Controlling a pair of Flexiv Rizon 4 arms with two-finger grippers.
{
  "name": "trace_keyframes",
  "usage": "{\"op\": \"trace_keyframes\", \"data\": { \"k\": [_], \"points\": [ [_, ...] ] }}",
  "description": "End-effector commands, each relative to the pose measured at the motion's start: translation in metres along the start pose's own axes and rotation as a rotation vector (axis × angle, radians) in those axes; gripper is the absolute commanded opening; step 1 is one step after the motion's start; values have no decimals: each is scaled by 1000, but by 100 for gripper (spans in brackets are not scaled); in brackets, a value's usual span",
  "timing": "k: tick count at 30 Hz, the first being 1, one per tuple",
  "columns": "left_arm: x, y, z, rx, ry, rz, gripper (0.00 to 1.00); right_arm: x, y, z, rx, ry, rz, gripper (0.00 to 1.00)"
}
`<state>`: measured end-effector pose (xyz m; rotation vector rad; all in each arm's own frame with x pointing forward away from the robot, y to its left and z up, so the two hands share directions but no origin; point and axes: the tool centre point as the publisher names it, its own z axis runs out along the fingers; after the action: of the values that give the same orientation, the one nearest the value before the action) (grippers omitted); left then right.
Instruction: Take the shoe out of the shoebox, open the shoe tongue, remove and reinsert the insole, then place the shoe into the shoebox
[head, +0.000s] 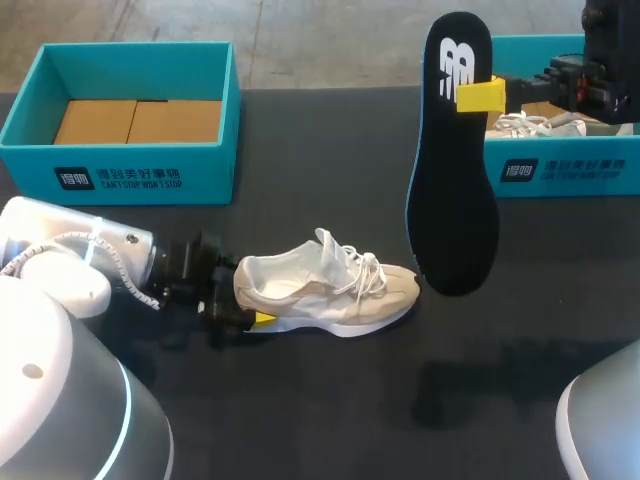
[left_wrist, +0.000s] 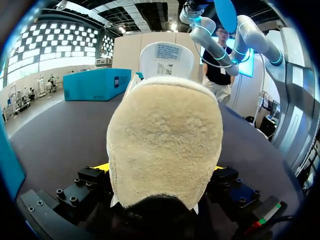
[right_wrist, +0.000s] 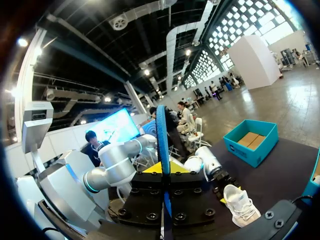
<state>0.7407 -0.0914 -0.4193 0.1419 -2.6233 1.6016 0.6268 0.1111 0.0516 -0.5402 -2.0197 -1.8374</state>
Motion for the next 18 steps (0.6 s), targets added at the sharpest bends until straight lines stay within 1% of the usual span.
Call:
{"op": "trace_keyframes", "data": {
  "k": [1, 5, 18],
  "points": [
    [1, 3, -6, -6, 8, 3, 100, -2, 1, 2, 2, 2, 1, 0],
    [-2, 4, -11, 0, -3, -3, 100, -2, 1, 2, 2, 2, 1, 0],
    [-1, 2, -22, 6, -19, 3, 100, -2, 1, 2, 2, 2, 1, 0]
  ]
}}
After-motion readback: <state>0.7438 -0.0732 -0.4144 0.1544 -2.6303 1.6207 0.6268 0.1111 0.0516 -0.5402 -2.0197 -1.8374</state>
